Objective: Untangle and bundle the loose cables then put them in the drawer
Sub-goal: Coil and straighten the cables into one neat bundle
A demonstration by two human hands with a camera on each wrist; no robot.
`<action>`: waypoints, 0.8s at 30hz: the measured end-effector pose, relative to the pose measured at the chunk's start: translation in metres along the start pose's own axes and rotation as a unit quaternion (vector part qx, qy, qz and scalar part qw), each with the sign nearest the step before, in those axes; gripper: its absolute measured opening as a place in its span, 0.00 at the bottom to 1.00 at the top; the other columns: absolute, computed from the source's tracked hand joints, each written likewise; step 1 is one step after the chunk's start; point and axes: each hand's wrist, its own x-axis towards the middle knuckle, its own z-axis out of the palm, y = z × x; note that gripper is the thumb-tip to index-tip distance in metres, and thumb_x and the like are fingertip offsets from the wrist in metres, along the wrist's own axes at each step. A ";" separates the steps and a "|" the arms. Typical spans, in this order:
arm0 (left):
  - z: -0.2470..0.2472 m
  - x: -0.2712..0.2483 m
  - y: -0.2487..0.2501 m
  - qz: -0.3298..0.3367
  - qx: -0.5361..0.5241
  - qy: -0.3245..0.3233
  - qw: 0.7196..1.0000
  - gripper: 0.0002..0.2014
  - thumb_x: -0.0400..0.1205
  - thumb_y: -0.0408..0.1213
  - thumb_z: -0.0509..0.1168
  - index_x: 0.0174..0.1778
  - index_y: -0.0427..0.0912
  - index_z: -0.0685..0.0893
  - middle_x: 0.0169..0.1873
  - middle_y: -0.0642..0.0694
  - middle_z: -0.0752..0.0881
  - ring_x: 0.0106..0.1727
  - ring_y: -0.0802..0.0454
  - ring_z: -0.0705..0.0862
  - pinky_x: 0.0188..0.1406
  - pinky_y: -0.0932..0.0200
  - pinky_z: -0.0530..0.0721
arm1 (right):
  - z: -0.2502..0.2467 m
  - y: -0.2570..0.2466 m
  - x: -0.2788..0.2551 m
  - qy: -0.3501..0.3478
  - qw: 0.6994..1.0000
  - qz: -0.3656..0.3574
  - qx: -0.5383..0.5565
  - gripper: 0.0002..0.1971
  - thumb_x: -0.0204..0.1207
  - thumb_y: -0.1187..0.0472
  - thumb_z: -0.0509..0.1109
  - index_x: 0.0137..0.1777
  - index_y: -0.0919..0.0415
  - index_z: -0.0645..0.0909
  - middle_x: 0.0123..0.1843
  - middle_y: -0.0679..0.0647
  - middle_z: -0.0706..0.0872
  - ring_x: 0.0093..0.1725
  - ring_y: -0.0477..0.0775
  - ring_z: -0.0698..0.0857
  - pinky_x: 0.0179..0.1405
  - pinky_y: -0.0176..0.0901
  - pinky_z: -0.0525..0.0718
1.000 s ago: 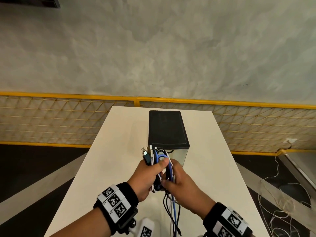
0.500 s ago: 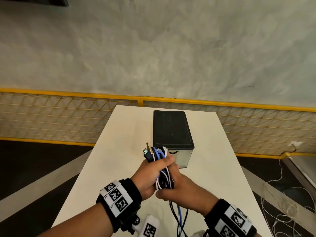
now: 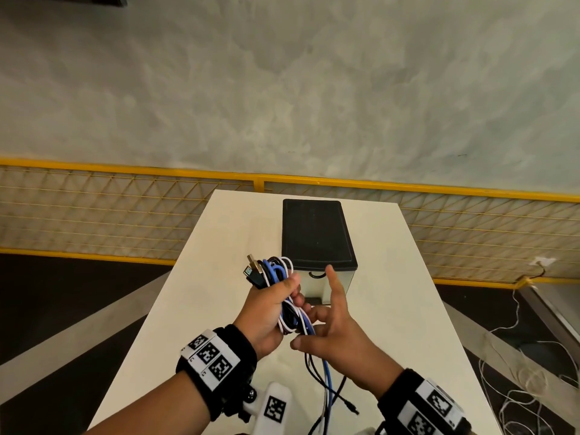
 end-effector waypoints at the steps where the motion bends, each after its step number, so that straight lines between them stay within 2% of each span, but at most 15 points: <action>1: 0.001 -0.001 -0.001 -0.002 0.009 -0.005 1.000 0.09 0.83 0.31 0.68 0.36 0.39 0.78 0.24 0.42 0.74 0.25 0.48 0.76 0.32 0.53 0.82 | 0.001 0.003 0.000 -0.004 1.000 0.011 0.002 0.62 0.66 0.68 0.79 0.76 0.20 0.36 0.52 0.56 0.90 0.48 0.59 0.91 0.56 0.52 0.89; 3: 0.007 -0.004 -0.003 0.001 0.020 -0.007 1.000 0.12 0.81 0.28 0.68 0.34 0.41 0.76 0.21 0.44 0.71 0.22 0.50 0.73 0.30 0.55 0.79 | 0.005 0.010 0.001 -0.024 0.999 0.035 0.022 0.55 0.65 0.69 0.78 0.75 0.22 0.48 0.50 0.53 0.91 0.48 0.59 0.90 0.55 0.51 0.87; 4: 0.010 -0.004 -0.004 0.003 0.017 -0.003 1.000 0.14 0.80 0.26 0.68 0.32 0.42 0.74 0.20 0.46 0.68 0.21 0.52 0.70 0.28 0.56 0.77 | 0.008 0.011 0.001 -0.039 0.998 0.040 0.025 0.47 0.65 0.69 0.77 0.74 0.31 0.57 0.46 0.53 0.90 0.44 0.57 0.88 0.52 0.51 0.86; 5: 0.014 -0.005 -0.004 0.003 0.015 -0.001 1.000 0.16 0.80 0.26 0.68 0.30 0.43 0.72 0.20 0.47 0.67 0.20 0.53 0.68 0.26 0.57 0.75 | 0.010 0.014 0.000 -0.051 0.998 0.040 0.010 0.35 0.65 0.68 0.76 0.69 0.43 0.68 0.41 0.53 0.87 0.41 0.53 0.85 0.48 0.51 0.84; 6: 0.017 -0.005 -0.004 -0.001 0.017 0.004 1.000 0.17 0.80 0.26 0.69 0.29 0.44 0.70 0.19 0.48 0.66 0.19 0.53 0.67 0.25 0.58 0.74 | 0.011 0.015 -0.001 -0.056 0.997 0.040 -0.017 0.22 0.66 0.66 0.76 0.59 0.52 0.76 0.38 0.52 0.85 0.39 0.50 0.82 0.46 0.51 0.81; 7: 0.019 -0.005 -0.004 -0.009 0.021 0.008 1.000 0.18 0.80 0.28 0.70 0.28 0.45 0.70 0.19 0.49 0.65 0.18 0.54 0.66 0.25 0.58 0.73 | 0.013 0.016 -0.002 -0.059 0.996 0.043 -0.043 0.11 0.67 0.64 0.75 0.48 0.56 0.80 0.36 0.51 0.85 0.37 0.49 0.82 0.45 0.50 0.81; 8: 0.021 -0.005 -0.004 -0.020 0.026 0.010 0.999 0.19 0.79 0.30 0.71 0.27 0.45 0.70 0.18 0.50 0.65 0.18 0.54 0.65 0.24 0.59 0.73 | 0.013 0.017 -0.002 -0.064 0.995 0.051 -0.058 0.05 0.68 0.63 0.74 0.41 0.57 0.81 0.34 0.51 0.85 0.36 0.49 0.84 0.46 0.50 0.82; 9: 0.022 -0.005 -0.004 -0.032 0.027 0.009 0.999 0.19 0.79 0.32 0.71 0.25 0.46 0.71 0.18 0.50 0.65 0.17 0.55 0.65 0.24 0.60 0.74 | 0.014 0.018 -0.001 -0.070 0.993 0.062 -0.068 0.02 0.70 0.61 0.74 0.39 0.57 0.83 0.33 0.51 0.86 0.35 0.49 0.86 0.46 0.49 0.83; 12: 0.021 -0.009 -0.003 -0.080 0.043 -0.015 0.996 0.19 0.79 0.36 0.72 0.24 0.46 0.73 0.18 0.51 0.66 0.17 0.56 0.65 0.26 0.59 0.72 | 0.011 0.023 0.002 -0.094 0.983 0.101 -0.121 0.06 0.70 0.57 0.75 0.37 0.58 0.83 0.30 0.50 0.85 0.30 0.47 0.87 0.43 0.45 0.86; 16: 0.010 -0.016 0.001 -0.152 0.121 -0.081 0.978 0.17 0.81 0.35 0.70 0.27 0.48 0.73 0.21 0.51 0.65 0.17 0.58 0.65 0.26 0.60 0.71 | -0.006 0.039 0.002 -0.139 0.959 0.123 -0.214 0.10 0.68 0.58 0.78 0.34 0.56 0.79 0.34 0.52 0.83 0.31 0.49 0.85 0.45 0.56 0.89; 20: -0.004 -0.019 0.007 -0.238 0.183 -0.115 0.947 0.17 0.81 0.36 0.68 0.27 0.47 0.72 0.21 0.52 0.65 0.17 0.59 0.65 0.23 0.61 0.74 | -0.011 0.032 0.002 -0.177 0.934 0.109 -0.290 0.11 0.69 0.58 0.80 0.33 0.53 0.78 0.32 0.51 0.83 0.27 0.48 0.83 0.32 0.45 0.84; 24: -0.020 -0.016 0.006 -0.289 0.277 -0.128 0.907 0.18 0.83 0.34 0.66 0.27 0.47 0.72 0.21 0.51 0.64 0.18 0.58 0.64 0.23 0.62 0.70 | -0.019 0.016 0.002 -0.166 0.922 0.088 -0.339 0.10 0.65 0.57 0.82 0.35 0.52 0.81 0.31 0.47 0.85 0.24 0.45 0.82 0.26 0.39 0.80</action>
